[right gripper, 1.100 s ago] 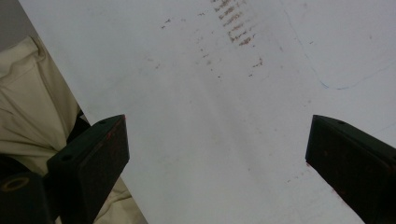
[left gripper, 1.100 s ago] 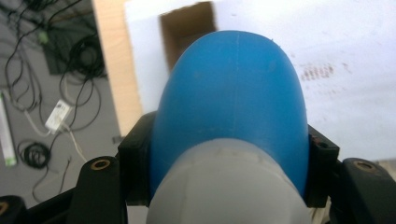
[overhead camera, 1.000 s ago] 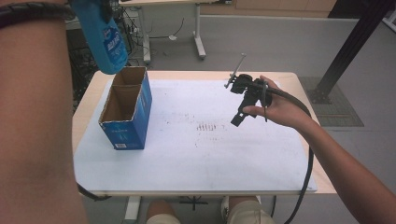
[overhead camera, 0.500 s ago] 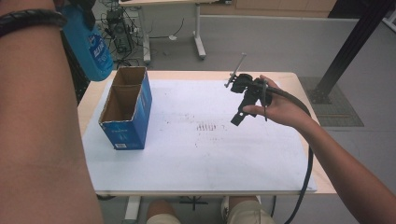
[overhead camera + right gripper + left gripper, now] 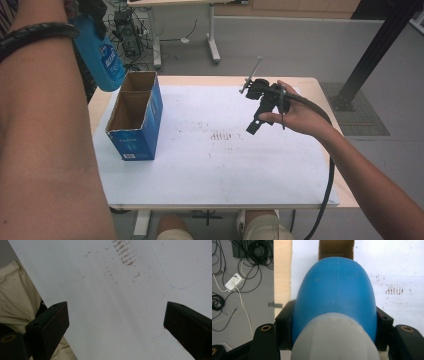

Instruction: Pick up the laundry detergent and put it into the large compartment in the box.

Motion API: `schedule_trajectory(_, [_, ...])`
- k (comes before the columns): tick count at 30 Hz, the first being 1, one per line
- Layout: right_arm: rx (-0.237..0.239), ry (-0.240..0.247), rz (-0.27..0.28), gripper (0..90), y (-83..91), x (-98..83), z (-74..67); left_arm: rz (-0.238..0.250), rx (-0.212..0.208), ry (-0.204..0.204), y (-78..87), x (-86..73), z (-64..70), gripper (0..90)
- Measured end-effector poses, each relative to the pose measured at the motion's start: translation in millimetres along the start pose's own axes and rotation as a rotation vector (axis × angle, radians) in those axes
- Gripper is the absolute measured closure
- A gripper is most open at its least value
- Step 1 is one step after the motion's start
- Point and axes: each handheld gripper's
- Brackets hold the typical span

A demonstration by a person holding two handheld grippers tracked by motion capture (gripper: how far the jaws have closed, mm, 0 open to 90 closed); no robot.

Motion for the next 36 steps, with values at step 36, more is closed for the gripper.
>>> schedule_trajectory(36, [0.002, 0.015, -0.009, 6.2, -4.4, 5.8, -6.5, -0.07, -0.025, 0.018, -104.7, 5.1, -25.4, 37.2])
Point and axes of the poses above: each handheld gripper's, and its own axes: y roughly backward along the jaws, x roughly out of its top, z roughly to its right, and after that the axes turned 15 degrees about -x, right-handed
